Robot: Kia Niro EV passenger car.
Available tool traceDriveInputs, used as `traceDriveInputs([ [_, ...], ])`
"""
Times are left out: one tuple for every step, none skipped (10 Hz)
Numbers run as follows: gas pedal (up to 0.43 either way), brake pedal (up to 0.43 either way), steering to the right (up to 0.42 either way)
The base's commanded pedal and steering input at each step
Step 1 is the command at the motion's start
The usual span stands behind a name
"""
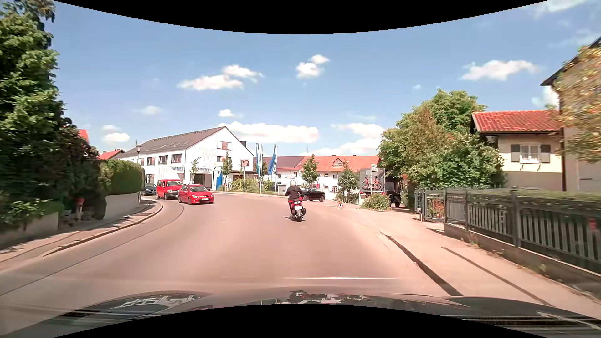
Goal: Follow the waypoints while adhering to traffic rules and regulations
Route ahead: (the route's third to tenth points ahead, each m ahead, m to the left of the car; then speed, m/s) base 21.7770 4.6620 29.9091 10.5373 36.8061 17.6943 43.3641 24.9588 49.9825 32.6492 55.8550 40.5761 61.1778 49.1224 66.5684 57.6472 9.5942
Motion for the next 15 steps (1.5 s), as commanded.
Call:
traceDriveInputs([
  [0.15, 0.006, -0.029],
  [0.15, 0.012, -0.035],
  [0.15, 0.006, -0.043],
  [0.15, 0.012, -0.055],
  [0.15, 0.006, -0.069],
  [0.15, 0.012, -0.079],
  [0.15, 0.012, -0.088],
  [0.15, 0.006, -0.091],
  [0.157, 0.006, -0.093],
  [0.157, 0.012, -0.094],
  [0.157, 0.012, -0.094],
  [0.157, 0.012, -0.095],
  [0.157, 0.012, -0.099],
  [0.157, 0.012, -0.103],
  [0.157, 0.012, -0.104],
])
